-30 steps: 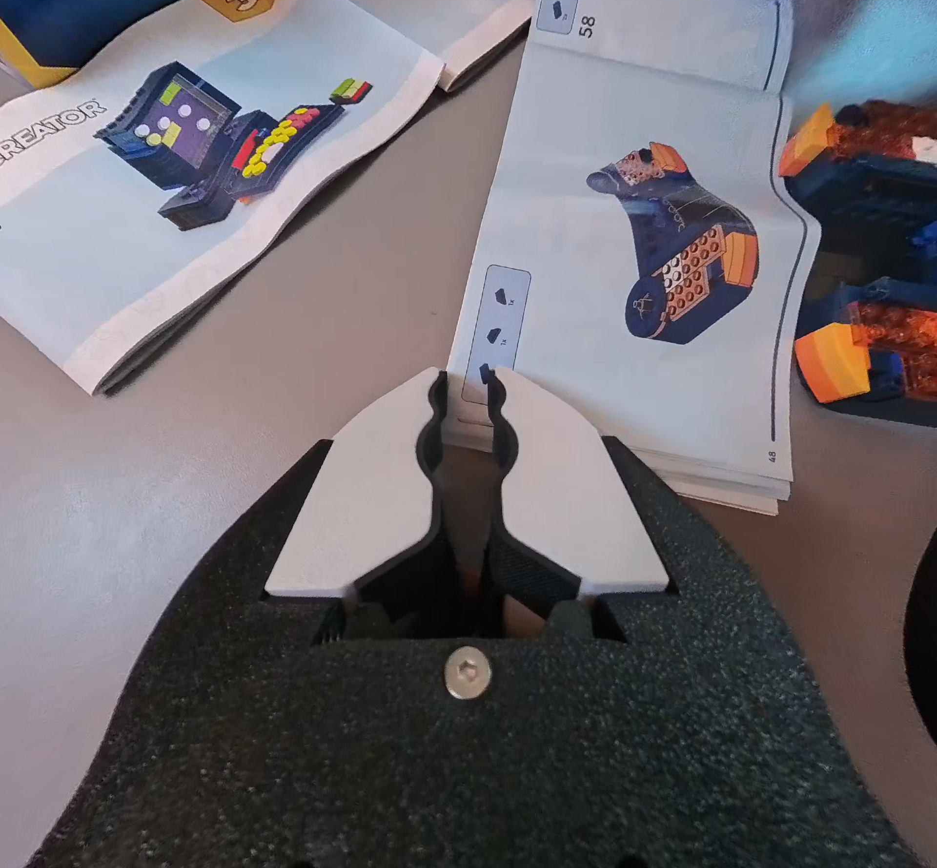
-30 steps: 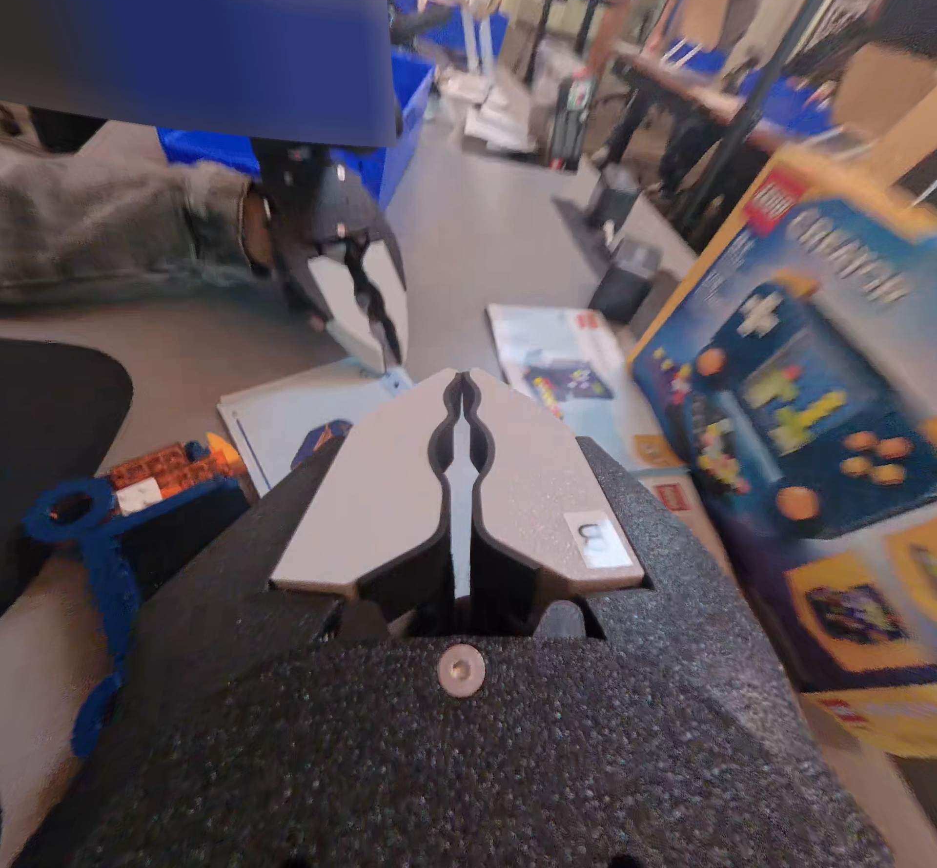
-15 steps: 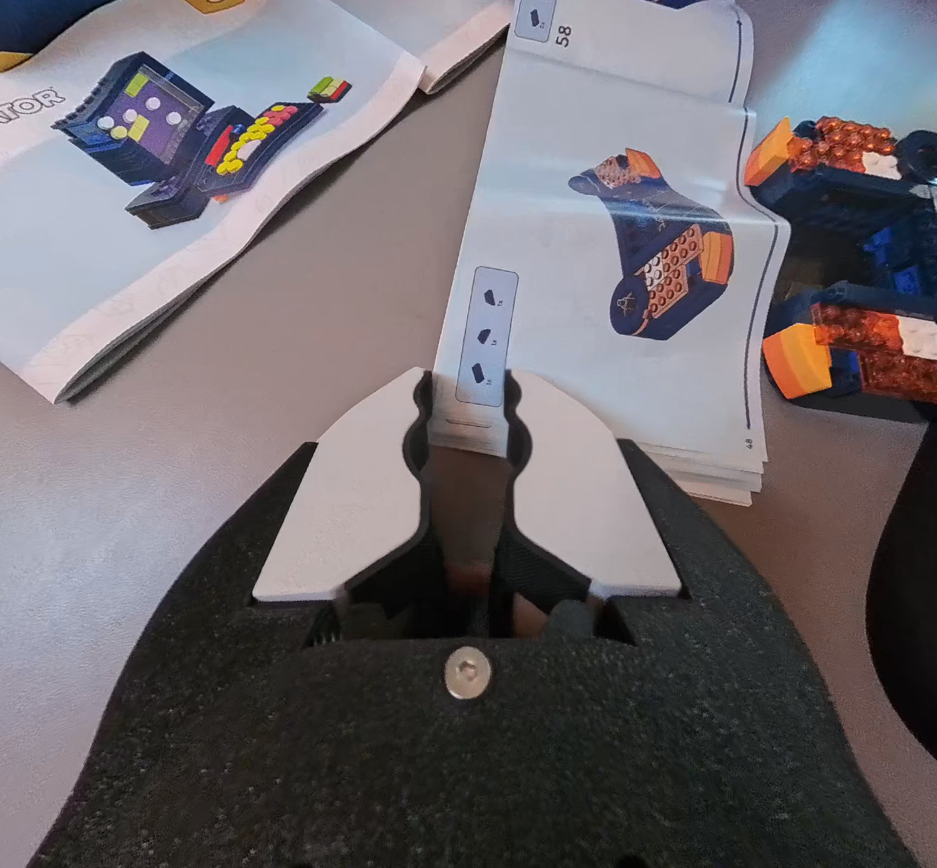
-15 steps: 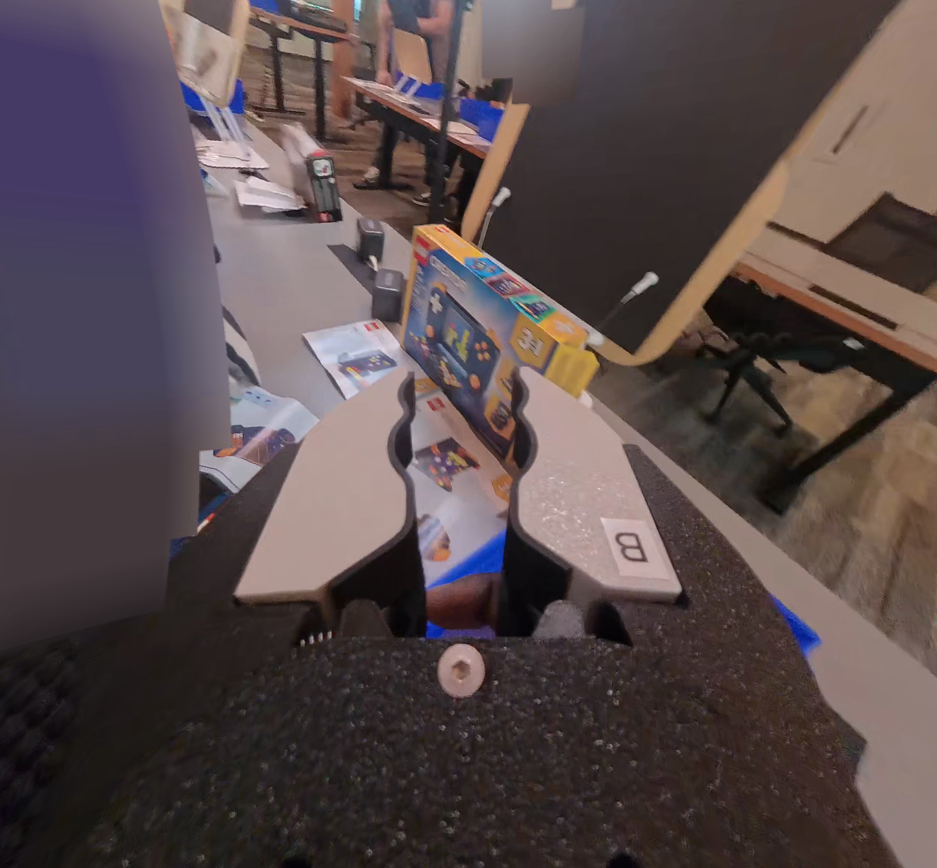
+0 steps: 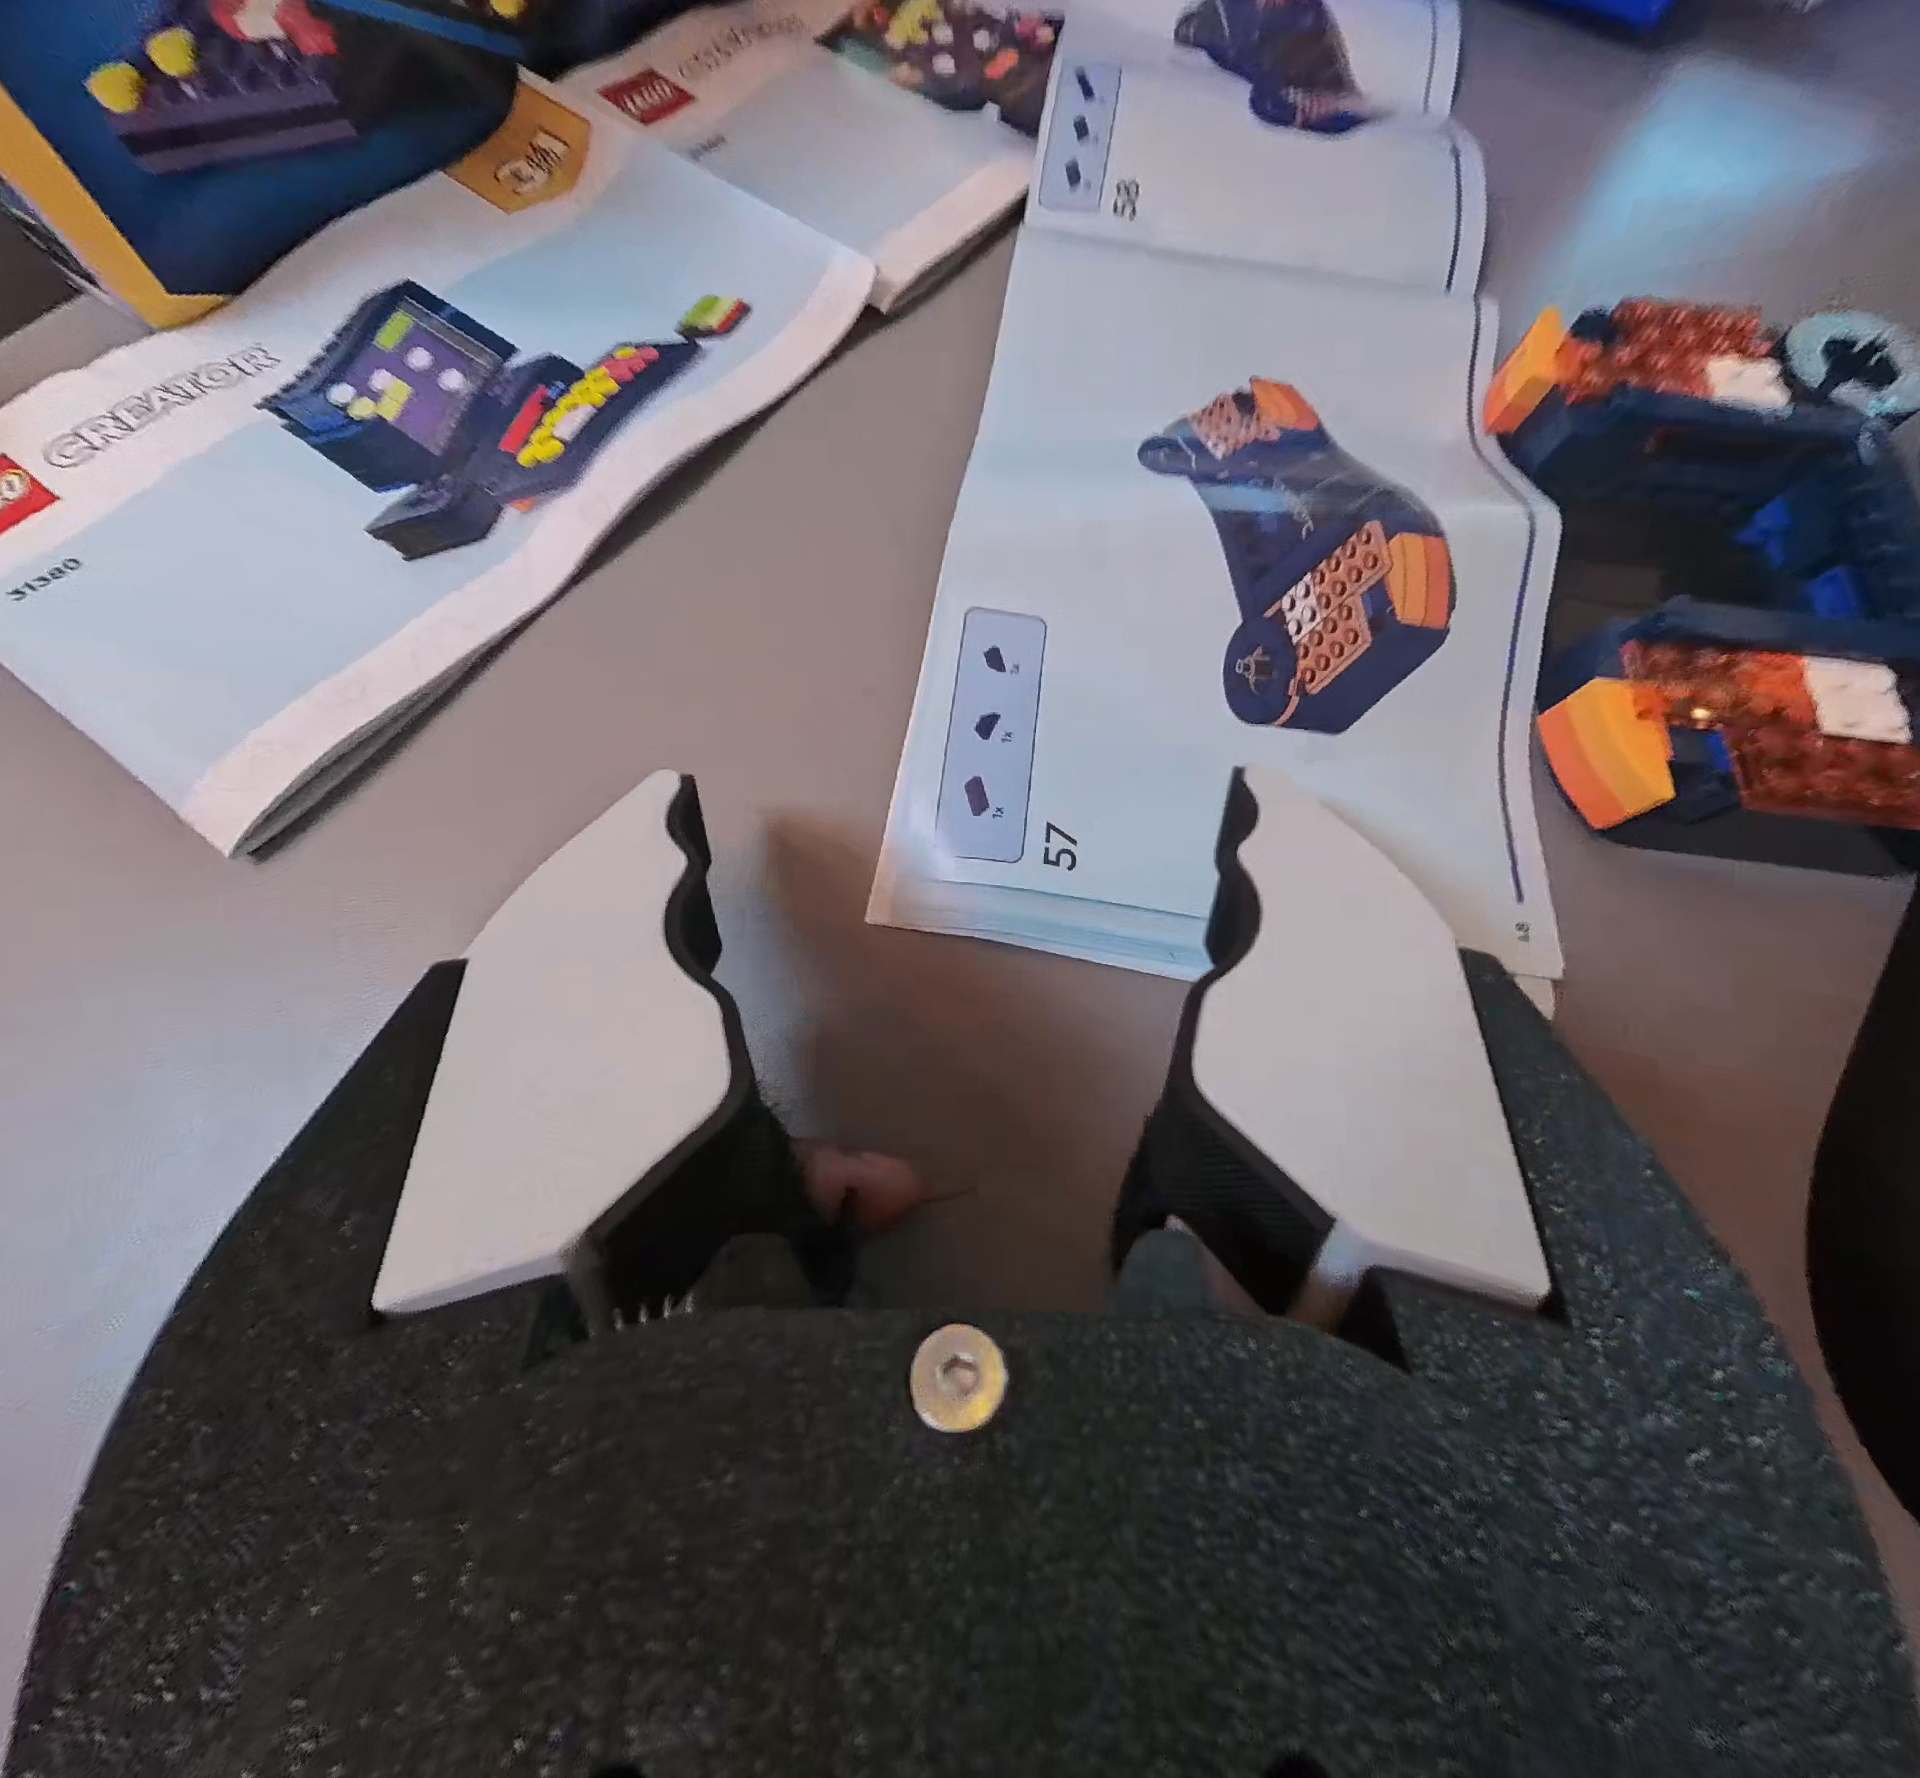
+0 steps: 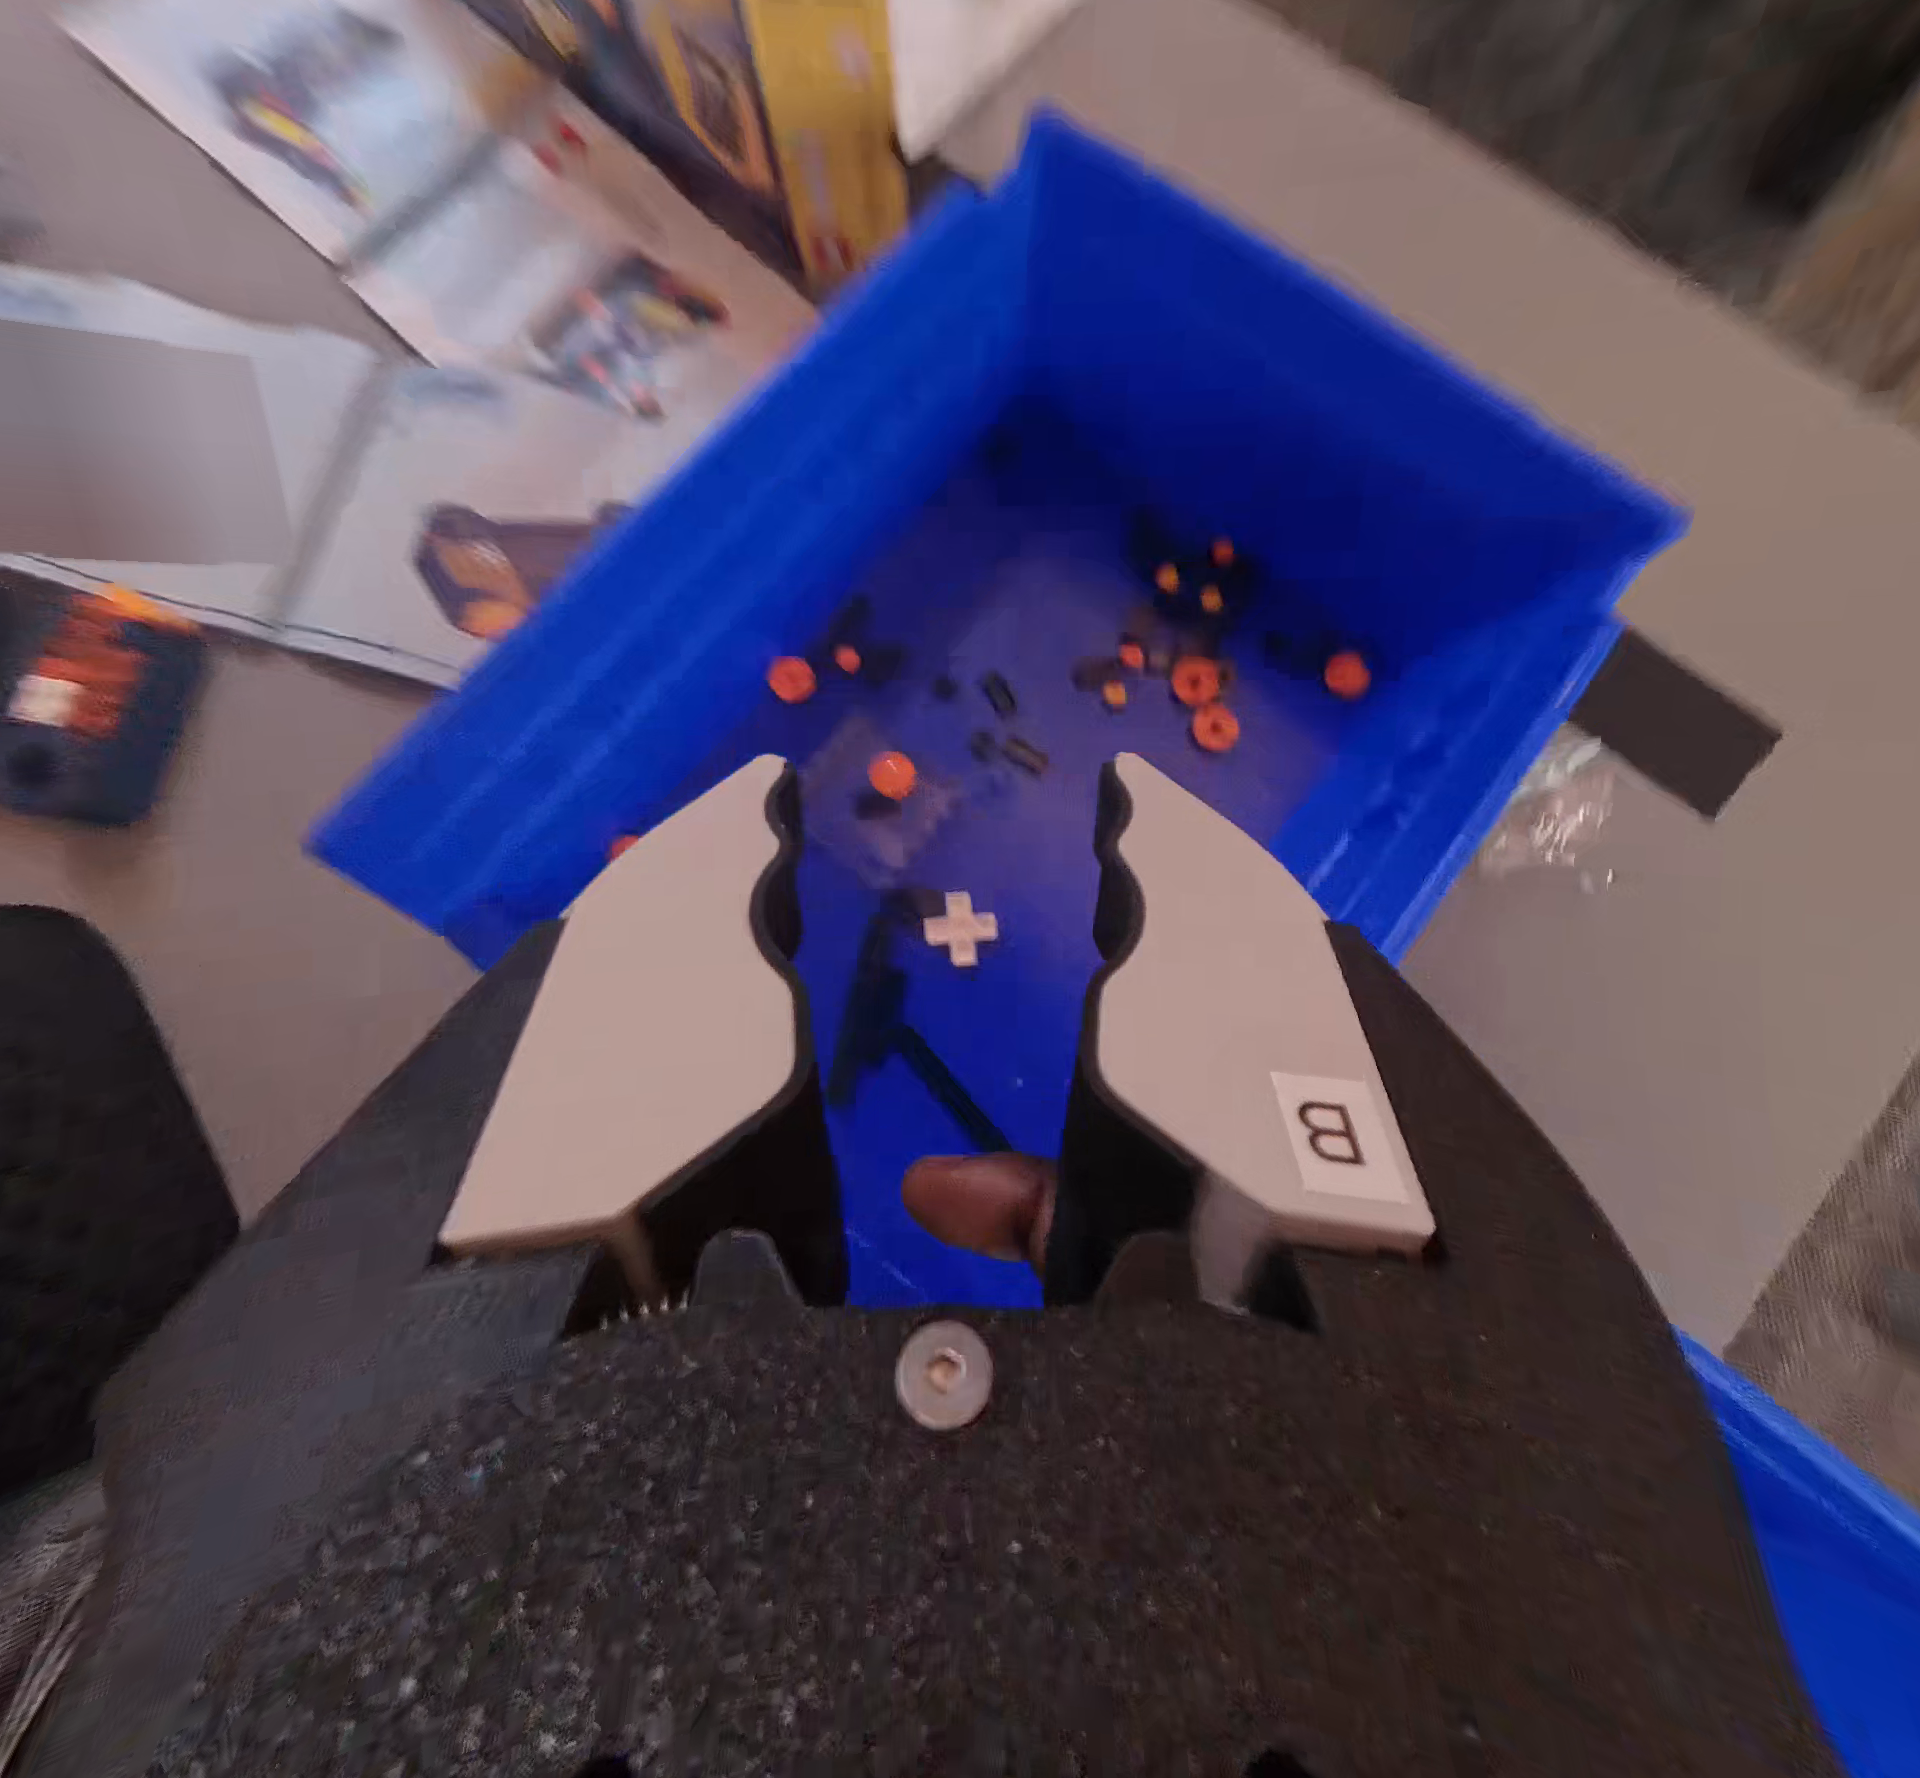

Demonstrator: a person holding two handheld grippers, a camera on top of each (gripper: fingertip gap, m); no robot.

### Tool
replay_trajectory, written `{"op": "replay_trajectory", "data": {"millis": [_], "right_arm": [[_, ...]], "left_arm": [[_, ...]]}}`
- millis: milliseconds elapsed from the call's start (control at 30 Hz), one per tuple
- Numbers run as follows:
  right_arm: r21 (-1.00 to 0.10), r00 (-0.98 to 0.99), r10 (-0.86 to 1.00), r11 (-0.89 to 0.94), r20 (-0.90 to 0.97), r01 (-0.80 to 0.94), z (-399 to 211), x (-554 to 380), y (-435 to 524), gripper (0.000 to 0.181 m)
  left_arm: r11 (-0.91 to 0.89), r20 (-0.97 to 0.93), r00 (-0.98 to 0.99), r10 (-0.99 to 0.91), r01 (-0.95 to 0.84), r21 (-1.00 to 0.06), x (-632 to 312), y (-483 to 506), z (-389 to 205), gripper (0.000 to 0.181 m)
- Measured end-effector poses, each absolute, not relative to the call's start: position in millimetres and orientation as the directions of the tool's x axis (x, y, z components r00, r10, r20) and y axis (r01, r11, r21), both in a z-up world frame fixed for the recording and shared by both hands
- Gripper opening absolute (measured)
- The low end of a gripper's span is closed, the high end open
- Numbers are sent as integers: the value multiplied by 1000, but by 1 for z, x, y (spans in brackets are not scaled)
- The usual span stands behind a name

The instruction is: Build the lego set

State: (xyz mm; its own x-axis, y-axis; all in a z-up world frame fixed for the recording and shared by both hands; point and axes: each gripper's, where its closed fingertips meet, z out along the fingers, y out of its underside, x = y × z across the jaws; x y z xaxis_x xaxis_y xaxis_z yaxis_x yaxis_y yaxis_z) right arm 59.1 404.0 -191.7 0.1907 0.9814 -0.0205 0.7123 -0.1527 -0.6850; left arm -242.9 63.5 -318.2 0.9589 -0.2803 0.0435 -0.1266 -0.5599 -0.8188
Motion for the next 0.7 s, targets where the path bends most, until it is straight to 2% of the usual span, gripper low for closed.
{"op": "replay_trajectory", "data": {"millis": [67, 233, 533, 700], "right_arm": [[-618, 220, 975, -193, -32, 762, -213, 54, 414, 51], [-534, 234, 971, -218, -39, 817, -245, 30, 419, 34], [-377, 412, 899, -438, -152, 816, -301, 26, 437, 32], [-320, 425, 892, -453, -155, 832, -317, 29, 439, 33]], "left_arm": [[-515, 65, 964, -259, -80, -854, -247, 63, -309, 85], [-427, 111, 967, -229, 2, -904, -254, 62, -293, 74], [-429, 119, 959, -256, -2, -903, -251, 61, -293, 68], [-466, 96, 955, -282, -48, -884, -245, 61, -300, 67]]}}
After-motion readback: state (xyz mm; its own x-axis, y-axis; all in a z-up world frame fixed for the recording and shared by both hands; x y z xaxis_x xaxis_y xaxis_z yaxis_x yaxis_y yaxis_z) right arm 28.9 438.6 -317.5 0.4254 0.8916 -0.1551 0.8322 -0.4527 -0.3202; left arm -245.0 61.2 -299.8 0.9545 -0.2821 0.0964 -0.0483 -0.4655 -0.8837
